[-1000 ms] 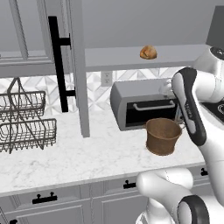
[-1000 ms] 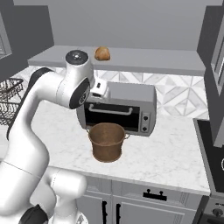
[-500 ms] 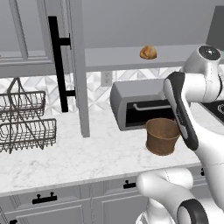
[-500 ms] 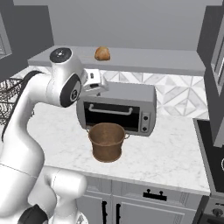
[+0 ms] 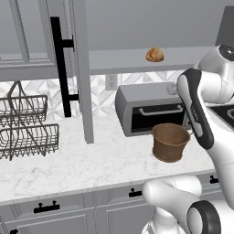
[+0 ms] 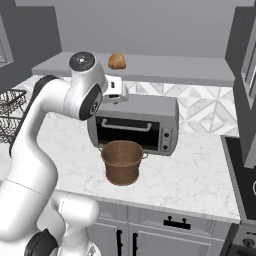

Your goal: Open the cabinet, pick up the bread from the cabinet and place it in the basket. Then move the basket to the dining counter.

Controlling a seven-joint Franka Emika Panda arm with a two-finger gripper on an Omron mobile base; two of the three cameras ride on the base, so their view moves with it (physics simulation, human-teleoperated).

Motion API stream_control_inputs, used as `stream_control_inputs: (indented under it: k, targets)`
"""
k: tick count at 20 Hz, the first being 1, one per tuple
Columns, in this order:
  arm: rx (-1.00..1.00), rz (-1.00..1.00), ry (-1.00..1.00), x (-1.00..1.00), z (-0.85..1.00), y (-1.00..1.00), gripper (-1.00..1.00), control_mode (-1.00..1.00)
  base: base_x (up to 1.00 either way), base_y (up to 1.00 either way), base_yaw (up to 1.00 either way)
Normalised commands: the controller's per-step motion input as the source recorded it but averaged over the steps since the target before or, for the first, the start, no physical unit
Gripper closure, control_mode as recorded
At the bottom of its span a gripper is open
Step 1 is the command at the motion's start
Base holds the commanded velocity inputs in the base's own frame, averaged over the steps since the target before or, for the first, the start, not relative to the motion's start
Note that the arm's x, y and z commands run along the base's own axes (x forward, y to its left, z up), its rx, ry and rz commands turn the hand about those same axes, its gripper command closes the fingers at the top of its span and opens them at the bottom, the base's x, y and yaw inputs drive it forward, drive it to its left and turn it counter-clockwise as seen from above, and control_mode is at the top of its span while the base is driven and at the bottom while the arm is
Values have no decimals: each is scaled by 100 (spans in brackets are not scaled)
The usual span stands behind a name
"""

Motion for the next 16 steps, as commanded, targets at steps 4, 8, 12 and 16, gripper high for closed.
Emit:
stream_control_inputs:
  k: [4, 8, 12, 16]
  targets:
    - [0, 0, -11, 1, 68, 0, -100, -100, 0, 0, 0]
    - [9, -5, -16, 0, 34, 0, -100, -100, 0, 0, 0]
    - [18, -15, -16, 7, 36, 0, -100, -100, 0, 0, 0]
    - [2, -8, -4, 15, 62, 0, -100, -100, 0, 0, 0]
